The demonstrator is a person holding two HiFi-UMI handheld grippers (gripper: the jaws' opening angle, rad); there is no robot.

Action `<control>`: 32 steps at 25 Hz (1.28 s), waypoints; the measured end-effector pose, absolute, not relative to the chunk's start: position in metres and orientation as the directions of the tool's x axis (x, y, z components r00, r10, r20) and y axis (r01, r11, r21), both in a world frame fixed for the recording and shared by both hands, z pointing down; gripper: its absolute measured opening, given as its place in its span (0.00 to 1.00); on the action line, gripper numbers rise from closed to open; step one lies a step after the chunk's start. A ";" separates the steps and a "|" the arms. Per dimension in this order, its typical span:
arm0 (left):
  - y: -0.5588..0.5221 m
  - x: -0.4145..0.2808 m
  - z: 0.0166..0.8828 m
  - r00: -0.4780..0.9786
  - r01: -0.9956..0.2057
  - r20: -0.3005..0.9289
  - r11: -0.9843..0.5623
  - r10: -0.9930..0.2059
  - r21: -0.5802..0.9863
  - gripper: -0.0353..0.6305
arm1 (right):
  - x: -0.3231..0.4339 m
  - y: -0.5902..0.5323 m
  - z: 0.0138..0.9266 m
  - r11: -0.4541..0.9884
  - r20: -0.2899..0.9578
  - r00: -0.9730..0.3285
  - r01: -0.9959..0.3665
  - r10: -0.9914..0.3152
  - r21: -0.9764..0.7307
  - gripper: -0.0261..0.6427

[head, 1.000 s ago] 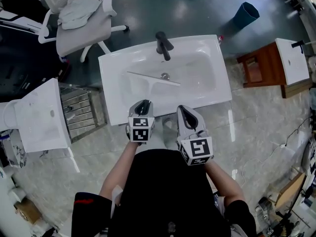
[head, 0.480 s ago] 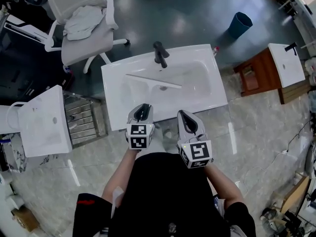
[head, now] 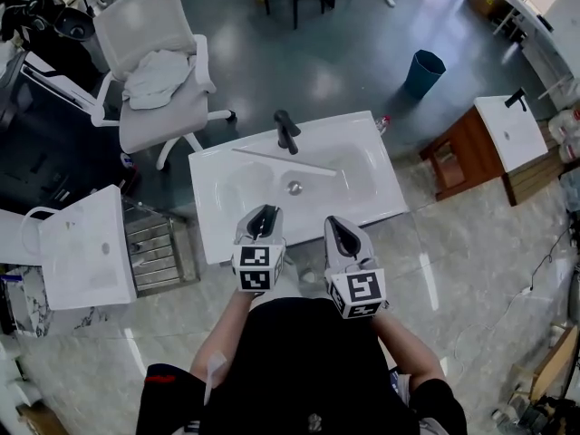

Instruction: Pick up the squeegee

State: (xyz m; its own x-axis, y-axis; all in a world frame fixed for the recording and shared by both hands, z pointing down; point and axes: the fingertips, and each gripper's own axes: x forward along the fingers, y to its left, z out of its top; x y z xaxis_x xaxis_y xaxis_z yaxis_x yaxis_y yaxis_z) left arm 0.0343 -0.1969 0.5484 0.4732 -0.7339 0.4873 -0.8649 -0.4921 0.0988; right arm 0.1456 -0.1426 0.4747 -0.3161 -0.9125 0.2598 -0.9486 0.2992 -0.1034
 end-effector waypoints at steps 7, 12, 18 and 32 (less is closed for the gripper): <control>-0.198 0.036 0.505 0.485 -0.860 0.407 -0.505 -0.774 0.066 0.21 | 0.145 -0.140 0.451 0.303 0.210 -0.316 -0.949 -0.925 -0.093 0.04; -0.203 0.036 0.469 0.493 -0.859 0.334 -0.511 -0.804 0.036 0.21 | 0.146 -0.144 0.430 0.303 0.170 -0.314 -0.949 -0.934 -0.088 0.04; -0.208 0.034 0.444 0.484 -0.864 0.276 -0.504 -0.830 0.000 0.21 | 0.146 -0.148 0.409 0.311 0.123 -0.319 -0.947 -0.940 -0.080 0.04; -0.199 0.032 0.393 0.482 -0.870 0.148 -0.492 -0.864 -0.042 0.21 | 0.141 -0.145 0.375 0.343 0.055 -0.346 -0.938 -0.937 -0.054 0.04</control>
